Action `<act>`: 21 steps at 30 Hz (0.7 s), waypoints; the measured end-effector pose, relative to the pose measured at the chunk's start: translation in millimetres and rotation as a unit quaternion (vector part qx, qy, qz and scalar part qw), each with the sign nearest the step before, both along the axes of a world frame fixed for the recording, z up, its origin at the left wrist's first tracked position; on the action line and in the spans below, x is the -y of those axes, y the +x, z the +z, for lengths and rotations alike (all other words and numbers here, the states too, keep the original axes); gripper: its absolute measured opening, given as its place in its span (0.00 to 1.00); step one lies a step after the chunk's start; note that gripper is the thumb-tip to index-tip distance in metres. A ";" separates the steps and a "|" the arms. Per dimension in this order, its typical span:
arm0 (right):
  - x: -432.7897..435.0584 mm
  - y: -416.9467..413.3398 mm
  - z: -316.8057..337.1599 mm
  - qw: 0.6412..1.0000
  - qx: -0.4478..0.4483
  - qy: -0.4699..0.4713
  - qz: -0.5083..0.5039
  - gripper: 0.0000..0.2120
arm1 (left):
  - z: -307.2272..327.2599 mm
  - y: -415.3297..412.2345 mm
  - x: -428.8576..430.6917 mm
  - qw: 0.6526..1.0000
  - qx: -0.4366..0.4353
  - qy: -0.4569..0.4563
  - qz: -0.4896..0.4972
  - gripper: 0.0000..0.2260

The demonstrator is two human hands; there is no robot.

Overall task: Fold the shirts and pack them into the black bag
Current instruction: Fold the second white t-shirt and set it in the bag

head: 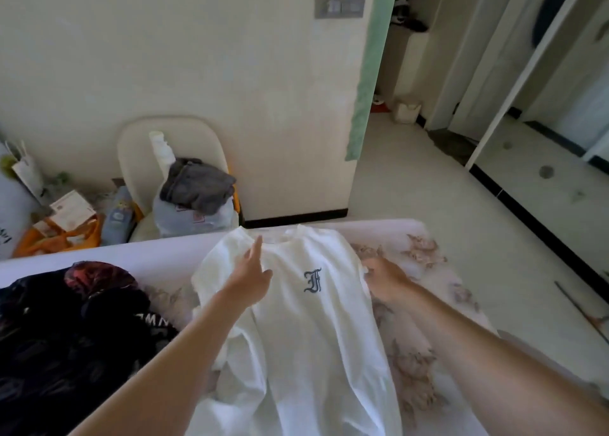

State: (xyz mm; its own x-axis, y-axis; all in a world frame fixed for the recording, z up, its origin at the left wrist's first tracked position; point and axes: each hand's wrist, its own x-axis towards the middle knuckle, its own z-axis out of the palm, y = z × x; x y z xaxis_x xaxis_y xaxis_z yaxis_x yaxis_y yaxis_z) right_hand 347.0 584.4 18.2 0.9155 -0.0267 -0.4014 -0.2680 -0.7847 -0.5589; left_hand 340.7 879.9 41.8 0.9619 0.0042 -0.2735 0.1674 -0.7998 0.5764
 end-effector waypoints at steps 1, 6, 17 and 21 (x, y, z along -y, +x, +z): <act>6.0 -6.4 -15.3 0.999 -0.034 -0.022 0.008 0.12 | -14.0 -2.4 9.5 1.000 -0.008 0.009 -0.025 0.34; 2.1 -38.7 -66.1 0.997 -0.070 -0.020 0.024 0.10 | -67.3 -16.4 52.6 0.985 -0.072 0.050 -0.149 0.27; -23.5 -56.0 -89.6 0.967 -0.148 0.067 0.197 0.27 | -110.0 6.4 133.2 0.996 -0.091 0.005 -0.020 0.28; -11.3 -21.9 -87.6 0.999 0.002 0.042 -0.025 0.12 | -122.4 10.1 118.3 0.998 -0.061 0.007 0.031 0.10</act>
